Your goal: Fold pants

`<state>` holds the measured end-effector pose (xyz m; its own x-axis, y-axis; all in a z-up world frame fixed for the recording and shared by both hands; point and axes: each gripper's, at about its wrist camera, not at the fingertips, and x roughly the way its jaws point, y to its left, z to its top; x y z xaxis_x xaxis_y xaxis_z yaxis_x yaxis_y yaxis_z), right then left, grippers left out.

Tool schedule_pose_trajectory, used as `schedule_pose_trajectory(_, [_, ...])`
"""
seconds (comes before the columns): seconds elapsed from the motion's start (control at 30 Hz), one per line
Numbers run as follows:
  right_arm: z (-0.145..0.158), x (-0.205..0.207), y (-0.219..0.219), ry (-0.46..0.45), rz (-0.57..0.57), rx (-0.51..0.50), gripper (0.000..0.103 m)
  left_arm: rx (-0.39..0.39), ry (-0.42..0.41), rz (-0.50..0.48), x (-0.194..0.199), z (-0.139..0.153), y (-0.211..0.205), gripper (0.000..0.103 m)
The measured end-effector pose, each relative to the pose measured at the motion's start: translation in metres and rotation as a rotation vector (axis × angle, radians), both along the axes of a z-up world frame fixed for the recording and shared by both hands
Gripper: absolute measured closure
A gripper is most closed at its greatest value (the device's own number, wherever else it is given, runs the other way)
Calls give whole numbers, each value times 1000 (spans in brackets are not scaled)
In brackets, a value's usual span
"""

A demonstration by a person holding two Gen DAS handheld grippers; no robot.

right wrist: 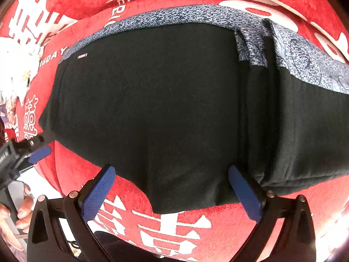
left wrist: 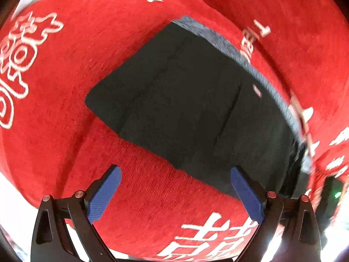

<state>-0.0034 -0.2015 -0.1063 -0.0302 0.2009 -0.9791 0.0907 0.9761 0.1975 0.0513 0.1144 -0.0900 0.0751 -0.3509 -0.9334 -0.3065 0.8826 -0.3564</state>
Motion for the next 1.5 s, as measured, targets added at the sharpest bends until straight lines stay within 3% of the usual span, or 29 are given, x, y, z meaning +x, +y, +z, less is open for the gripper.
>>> schedule_pose_trajectory(0.2, [-2,2,8,15,44,-15,0,-222,-48,120,-3,-13,29,3])
schedule_pose_trajectory(0.43, [-5,3,15,25,74,-23,0,-328,-108,132,6,-18,16,3])
schedule_pose_trajectory(0.67, [-7,6,19,27,84,-27,0,-293,-115,148,14,-25,9,3])
schedule_pose_trajectory(0.83, [-6,6,17,21,82,-13,0,-252,-192,128,16,-1,-2,3])
schedule_pose_trajectory(0.93, [-3,3,12,18,82,-8,0,-171,-154,121,19,-11,-8,4])
schedule_pose_trajectory(1.0, [3,4,9,16,74,5,0,-51,-88,110,22,-24,-13,37])
schedule_pose_trajectory(1.03, [9,6,7,8,68,19,0,4,-103,92,23,-21,-15,42])
schedule_pose_trajectory(1.07, [16,8,5,-7,63,30,0,59,-120,62,23,-15,-18,57])
schedule_pose_trajectory(1.1, [26,13,3,-30,61,43,0,93,-131,43,23,-12,-21,64])
schedule_pose_trajectory(1.2, [52,36,1,-83,71,88,0,245,-208,-82,20,3,-41,68])
schedule_pose_trajectory(1.3, [75,80,11,-107,99,191,2,558,-357,-347,8,17,-94,68])
schedule_pose_trajectory(1.37, [84,108,32,-102,143,263,3,696,-430,-469,-3,17,-117,69])
schedule_pose_trajectory(1.5, [79,152,99,17,302,381,5,728,-454,-516,-9,15,-118,69])
